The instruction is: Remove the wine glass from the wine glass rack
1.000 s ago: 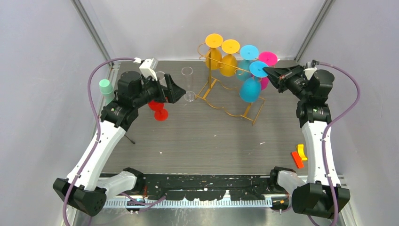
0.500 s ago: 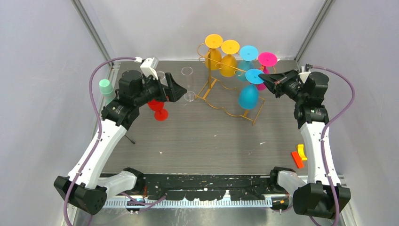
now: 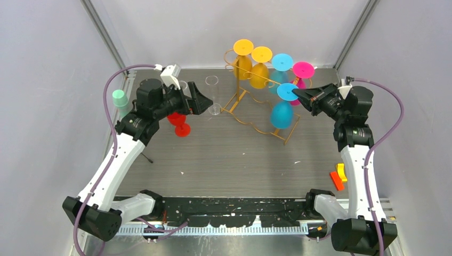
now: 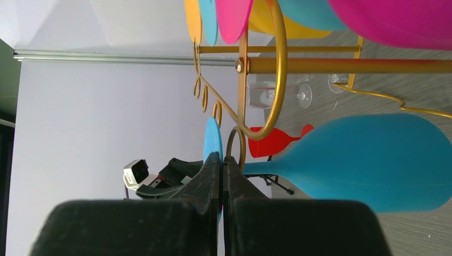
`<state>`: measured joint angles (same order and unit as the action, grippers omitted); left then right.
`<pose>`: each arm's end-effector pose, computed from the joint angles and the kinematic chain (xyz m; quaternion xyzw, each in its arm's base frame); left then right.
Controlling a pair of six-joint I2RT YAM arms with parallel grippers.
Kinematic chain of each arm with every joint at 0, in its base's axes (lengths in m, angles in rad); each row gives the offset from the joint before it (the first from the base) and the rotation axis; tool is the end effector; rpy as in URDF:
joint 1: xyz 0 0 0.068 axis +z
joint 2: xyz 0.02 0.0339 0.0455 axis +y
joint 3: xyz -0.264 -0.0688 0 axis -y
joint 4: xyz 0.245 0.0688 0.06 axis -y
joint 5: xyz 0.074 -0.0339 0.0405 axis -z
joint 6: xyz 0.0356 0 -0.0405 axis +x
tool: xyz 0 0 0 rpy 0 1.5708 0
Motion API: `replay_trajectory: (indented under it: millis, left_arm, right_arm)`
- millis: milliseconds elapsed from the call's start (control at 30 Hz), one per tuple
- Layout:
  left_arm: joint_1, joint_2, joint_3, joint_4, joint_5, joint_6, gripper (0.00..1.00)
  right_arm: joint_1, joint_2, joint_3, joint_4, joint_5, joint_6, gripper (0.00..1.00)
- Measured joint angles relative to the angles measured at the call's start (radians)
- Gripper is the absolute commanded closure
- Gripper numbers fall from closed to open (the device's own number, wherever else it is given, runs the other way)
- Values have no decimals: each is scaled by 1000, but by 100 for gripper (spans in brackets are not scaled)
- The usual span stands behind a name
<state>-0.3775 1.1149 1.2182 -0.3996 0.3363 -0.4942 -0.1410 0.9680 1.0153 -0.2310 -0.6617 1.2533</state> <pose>0.2227 -0.1009 0.4041 0.0532 0.7969 -0.3696 0.4750 0.2135 -0.0082 0.3838 0.3077 0.6909 0.5313 0.3816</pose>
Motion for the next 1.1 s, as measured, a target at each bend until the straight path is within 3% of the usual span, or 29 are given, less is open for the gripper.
replay_trajectory:
  millis: [433,667,1100]
  left_arm:
    - [0,28,-6,14,34,-32,0]
    - [-7,33,-49,100,116,-115,0]
    - [-255,114,-306,570,224,-518,1]
  right_arm:
    - [5,-42,0,-48,-18,-34,100]
    - [5,-77,-21,-4,-77,19,100]
    - [35,-282,-295,542,-126,529,100]
